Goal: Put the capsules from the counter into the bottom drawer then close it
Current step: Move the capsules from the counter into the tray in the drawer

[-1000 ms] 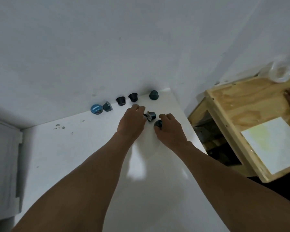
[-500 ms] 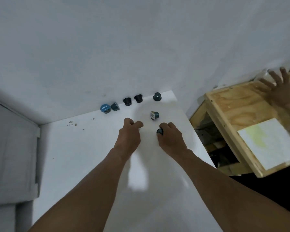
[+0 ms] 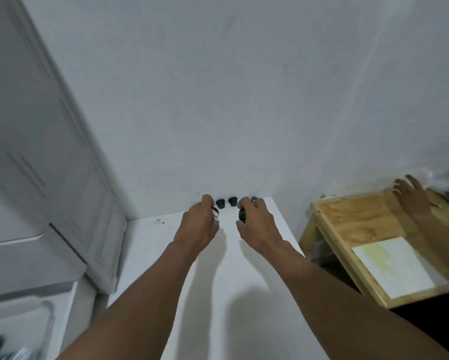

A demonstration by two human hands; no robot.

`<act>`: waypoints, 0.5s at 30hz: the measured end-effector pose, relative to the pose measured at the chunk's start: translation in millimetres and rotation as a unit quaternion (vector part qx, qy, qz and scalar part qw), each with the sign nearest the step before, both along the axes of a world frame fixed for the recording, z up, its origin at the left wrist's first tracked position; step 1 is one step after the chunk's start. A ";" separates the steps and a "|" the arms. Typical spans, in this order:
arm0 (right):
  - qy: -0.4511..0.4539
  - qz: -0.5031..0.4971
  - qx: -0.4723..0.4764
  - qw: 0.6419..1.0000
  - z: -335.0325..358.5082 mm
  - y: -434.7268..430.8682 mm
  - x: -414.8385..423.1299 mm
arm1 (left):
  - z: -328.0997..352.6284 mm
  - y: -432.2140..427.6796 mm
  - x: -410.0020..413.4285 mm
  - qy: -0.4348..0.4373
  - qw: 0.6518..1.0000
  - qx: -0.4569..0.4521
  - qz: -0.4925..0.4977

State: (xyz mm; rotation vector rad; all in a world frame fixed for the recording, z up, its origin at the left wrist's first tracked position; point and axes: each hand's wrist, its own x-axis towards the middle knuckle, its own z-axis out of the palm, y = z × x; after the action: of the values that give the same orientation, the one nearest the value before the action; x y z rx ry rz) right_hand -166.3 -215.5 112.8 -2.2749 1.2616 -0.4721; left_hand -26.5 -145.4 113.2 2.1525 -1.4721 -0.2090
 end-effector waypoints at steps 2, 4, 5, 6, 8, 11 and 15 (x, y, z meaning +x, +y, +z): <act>-0.018 0.027 -0.026 0.999 20.6 19.1 -6.4 | 19.8 22.8 -5.5 -0.027 0.999 -0.012 0.016; -0.023 0.047 -0.047 0.998 37.0 37.7 -14.4 | 37.4 47.5 -14.0 -0.045 0.998 -0.027 0.033; -0.024 0.051 -0.055 0.997 44.4 47.6 -18.9 | 45.1 60.4 -19.1 -0.053 0.997 -0.035 0.041; -0.029 0.057 -0.068 0.996 50.7 57.6 -24.0 | 52.1 73.7 -24.9 -0.062 0.996 -0.044 0.050; -0.043 0.068 -0.090 0.993 59.9 77.7 -33.8 | 63.9 102.1 -38.2 -0.071 0.994 -0.061 0.064; -0.075 0.091 -0.098 0.988 69.8 109.7 -47.2 | 71.4 149.3 -56.1 -0.078 0.991 -0.084 0.072; -0.112 0.137 -0.107 0.978 80.4 151.2 -55.5 | 78.4 205.9 -67.4 -0.083 0.985 -0.112 0.105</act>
State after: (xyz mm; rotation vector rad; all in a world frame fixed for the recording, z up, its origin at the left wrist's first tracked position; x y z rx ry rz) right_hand -221.8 -64.4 193.2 -2.4413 0.8052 -0.7679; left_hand -93.9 60.6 191.6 2.1600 -1.2744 0.2056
